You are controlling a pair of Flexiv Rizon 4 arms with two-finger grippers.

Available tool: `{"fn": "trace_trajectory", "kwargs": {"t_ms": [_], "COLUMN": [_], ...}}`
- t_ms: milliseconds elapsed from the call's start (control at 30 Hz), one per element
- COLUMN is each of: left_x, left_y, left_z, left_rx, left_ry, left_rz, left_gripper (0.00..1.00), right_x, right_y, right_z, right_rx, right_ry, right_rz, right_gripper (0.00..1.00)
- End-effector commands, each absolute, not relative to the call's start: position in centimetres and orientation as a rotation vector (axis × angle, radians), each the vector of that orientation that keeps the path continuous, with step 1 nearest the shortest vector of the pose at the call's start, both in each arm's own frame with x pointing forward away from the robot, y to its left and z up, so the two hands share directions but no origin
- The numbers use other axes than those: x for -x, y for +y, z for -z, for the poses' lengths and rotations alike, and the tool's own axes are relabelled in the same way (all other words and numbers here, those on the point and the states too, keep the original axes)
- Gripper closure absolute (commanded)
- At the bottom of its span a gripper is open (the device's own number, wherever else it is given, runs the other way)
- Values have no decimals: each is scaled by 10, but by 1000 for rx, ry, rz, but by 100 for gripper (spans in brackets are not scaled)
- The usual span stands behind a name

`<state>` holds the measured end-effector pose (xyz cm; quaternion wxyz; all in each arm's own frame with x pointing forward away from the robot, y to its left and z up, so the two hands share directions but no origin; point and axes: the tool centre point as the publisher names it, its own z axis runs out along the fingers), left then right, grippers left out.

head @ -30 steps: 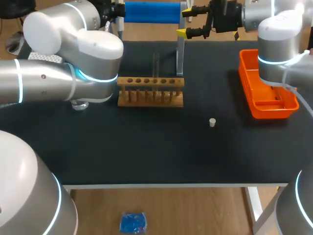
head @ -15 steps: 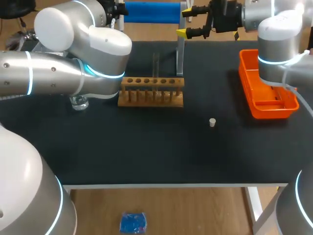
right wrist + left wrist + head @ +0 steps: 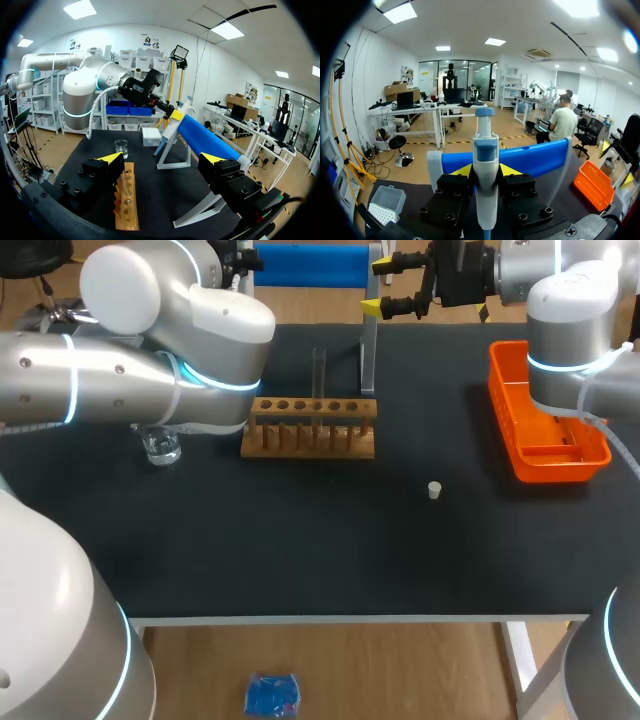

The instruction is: Invert the test tube, pick up the pipette, mount the tip to pipette, aspirate from beaker and dispense into the tube, eject the tip, return the pipette, and cap with the stopper.

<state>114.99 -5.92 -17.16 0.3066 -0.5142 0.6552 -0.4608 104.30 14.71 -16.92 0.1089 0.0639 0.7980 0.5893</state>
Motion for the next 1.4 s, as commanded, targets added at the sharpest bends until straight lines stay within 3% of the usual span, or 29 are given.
{"fn": "trace_trajectory", "kwargs": {"t_ms": [33,1400], "left_x": [-1155,-1161], "left_y": [-61,-59], "left_z": [172,199], "left_rx": [1375,1445], "left_ry": [1740,1766], "left_rz": [1202,1140], "left_gripper": [100,100], "right_x": [-1043,-1043], "right_y": [146,146], "right_z": [168,168], "right_rx": [-187,-187], "right_ry": [2352,2352], "right_rz": [-1732,-1732], "right_gripper": [0,0]}}
